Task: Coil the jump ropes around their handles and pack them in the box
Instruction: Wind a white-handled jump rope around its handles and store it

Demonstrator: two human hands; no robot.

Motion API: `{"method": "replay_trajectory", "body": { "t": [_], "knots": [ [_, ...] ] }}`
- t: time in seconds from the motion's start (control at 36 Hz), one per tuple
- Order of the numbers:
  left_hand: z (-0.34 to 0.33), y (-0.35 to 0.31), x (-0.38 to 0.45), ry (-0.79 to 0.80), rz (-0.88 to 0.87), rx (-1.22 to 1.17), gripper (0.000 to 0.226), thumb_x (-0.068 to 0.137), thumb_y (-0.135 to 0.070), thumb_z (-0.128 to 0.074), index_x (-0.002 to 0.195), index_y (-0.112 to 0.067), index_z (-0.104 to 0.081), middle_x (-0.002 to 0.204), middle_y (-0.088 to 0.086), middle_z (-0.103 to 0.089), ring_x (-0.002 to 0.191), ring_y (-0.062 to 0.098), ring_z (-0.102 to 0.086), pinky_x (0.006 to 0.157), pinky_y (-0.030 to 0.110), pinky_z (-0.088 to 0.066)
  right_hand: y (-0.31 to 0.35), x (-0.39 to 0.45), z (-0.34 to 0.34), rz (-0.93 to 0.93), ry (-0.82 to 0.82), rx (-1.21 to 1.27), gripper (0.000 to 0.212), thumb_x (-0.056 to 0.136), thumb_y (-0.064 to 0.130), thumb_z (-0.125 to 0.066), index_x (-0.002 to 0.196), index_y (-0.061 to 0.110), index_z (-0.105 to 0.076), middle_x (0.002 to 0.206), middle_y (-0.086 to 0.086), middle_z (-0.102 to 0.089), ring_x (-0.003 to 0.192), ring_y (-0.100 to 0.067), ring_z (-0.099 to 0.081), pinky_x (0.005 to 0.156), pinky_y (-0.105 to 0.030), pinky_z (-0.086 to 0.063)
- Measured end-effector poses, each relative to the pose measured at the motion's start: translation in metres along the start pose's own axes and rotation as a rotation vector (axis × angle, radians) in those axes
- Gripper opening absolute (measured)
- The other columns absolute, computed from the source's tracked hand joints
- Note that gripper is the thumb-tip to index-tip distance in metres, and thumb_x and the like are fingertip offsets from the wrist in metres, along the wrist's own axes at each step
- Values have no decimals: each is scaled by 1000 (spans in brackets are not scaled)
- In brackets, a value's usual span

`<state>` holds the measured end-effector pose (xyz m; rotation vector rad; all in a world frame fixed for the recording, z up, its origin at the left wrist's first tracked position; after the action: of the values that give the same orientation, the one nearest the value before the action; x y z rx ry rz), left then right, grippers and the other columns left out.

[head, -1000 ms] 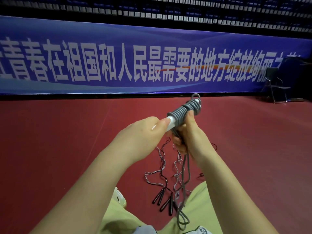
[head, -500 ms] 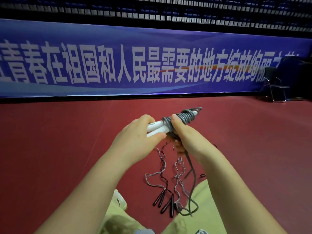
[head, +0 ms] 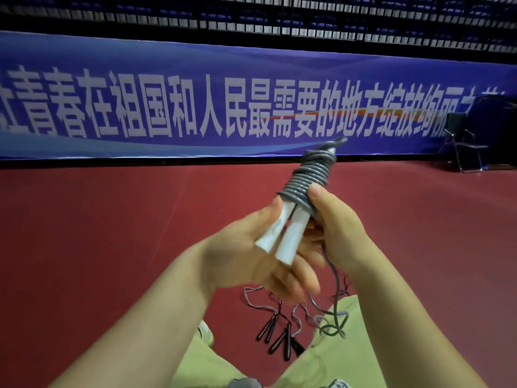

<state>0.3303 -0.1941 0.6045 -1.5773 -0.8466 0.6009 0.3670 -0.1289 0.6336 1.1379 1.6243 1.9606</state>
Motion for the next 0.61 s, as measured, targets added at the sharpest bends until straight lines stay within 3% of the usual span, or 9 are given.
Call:
{"method": "replay_trajectory", "body": {
  "t": [0.08,0.14,0.17,0.25,0.31,0.44,0.53,0.61],
  "knots": [
    [-17,10,3,154,-6,-276,63,80,-72,-48,106,-16,-60,84,-1,-64,65,13,-63,67,34,-53,9,-4,-11,11,82,-90,40,83,45,-38,56,25,-60,45,11,-44,36,-1,-36,39,-15,-29],
    [-12,12,3,112,38,-430,65,80,-75,-44,91,-13,-60,67,-3,-58,50,8,-53,59,26,-50,15,-3,-11,30,78,-196,48,95,43,-37,56,25,-57,45,13,-45,39,1,-37,44,-15,-31],
    [-3,11,3,18,42,-436,66,80,-76,-40,85,-13,-60,60,-4,-53,44,7,-46,53,23,-47,16,-1,-9,30,62,-254,48,100,42,-35,60,23,-54,48,13,-45,41,1,-36,46,-17,-31],
    [23,4,-2,-315,9,-241,67,80,-75,-30,75,-13,-56,51,-3,-43,37,5,-28,45,21,-36,13,3,-7,18,49,-399,47,103,45,-27,69,19,-47,56,7,-41,45,-3,-30,50,-26,-25],
    [32,-4,-7,-431,-13,-75,64,77,-72,-29,75,-14,-55,52,-1,-41,39,7,-24,47,23,-31,12,5,-8,39,35,-460,47,103,43,-24,68,19,-43,52,13,-39,45,-2,-30,52,-27,-24],
    [44,-21,-19,-598,-31,272,65,75,-72,-33,85,-14,-59,65,7,-48,55,19,-25,51,27,-31,18,2,-11,133,-72,-586,52,105,38,-20,61,22,-41,48,18,-45,46,-2,-38,53,-21,-26],
    [51,-29,-27,-699,-1,447,62,83,-70,-30,82,-16,-61,67,8,-49,65,24,-31,54,28,-31,20,-1,-11,138,-133,-676,47,104,37,-21,62,24,-37,54,11,-43,50,-4,-39,55,-24,-25],
    [54,-31,-29,-742,38,548,64,86,-68,-26,79,-14,-59,58,3,-51,56,20,-34,52,28,-31,18,-2,-13,129,-163,-736,46,102,40,-19,65,21,-37,62,7,-39,55,-9,-36,58,-30,-26]
  ]
}}
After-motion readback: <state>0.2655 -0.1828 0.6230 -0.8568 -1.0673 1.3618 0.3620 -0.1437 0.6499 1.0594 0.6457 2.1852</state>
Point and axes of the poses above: each hand's wrist, its own x-axis towards the middle knuckle, its own z-axis out of the back of the hand, y = z × x, the point moved 9 cm from there along x, towards the middle knuckle
